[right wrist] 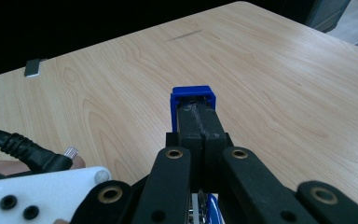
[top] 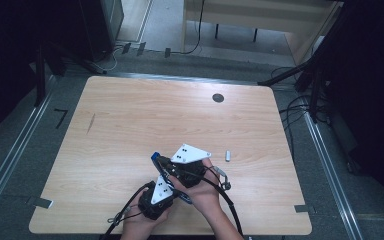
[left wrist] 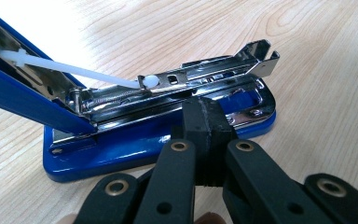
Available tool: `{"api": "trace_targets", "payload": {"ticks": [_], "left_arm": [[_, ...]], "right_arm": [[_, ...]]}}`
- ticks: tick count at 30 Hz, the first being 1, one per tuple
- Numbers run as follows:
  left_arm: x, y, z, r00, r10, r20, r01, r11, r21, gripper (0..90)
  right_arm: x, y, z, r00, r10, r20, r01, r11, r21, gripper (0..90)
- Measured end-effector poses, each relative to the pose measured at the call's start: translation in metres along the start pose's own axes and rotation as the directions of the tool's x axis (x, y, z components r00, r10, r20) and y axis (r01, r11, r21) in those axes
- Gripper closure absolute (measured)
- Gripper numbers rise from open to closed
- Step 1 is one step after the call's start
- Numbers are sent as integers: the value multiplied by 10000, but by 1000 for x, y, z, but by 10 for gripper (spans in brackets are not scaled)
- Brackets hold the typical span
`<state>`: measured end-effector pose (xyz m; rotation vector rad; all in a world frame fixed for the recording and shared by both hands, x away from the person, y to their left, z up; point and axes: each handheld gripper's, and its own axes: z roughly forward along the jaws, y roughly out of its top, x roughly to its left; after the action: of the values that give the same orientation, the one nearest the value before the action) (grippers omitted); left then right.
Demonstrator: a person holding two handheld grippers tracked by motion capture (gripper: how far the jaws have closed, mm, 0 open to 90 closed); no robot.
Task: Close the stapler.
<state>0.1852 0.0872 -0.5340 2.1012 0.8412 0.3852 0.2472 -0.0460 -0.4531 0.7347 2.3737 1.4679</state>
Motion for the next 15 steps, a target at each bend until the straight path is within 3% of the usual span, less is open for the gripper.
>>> {"api": "trace_targets", "payload": {"ticks": [7, 15], "left_arm": [[-1, 0, 0, 10000, 6, -31, -6, 10000, -26, 900], [0, 0, 0, 10000, 18, -28, -18, 10000, -17, 900]], "right_arm": [[2, 0, 9, 9992, -384, 63, 381, 9985, 391, 900], [-1, -2, 17, 9996, -254, -93, 257, 9989, 380, 900]]}}
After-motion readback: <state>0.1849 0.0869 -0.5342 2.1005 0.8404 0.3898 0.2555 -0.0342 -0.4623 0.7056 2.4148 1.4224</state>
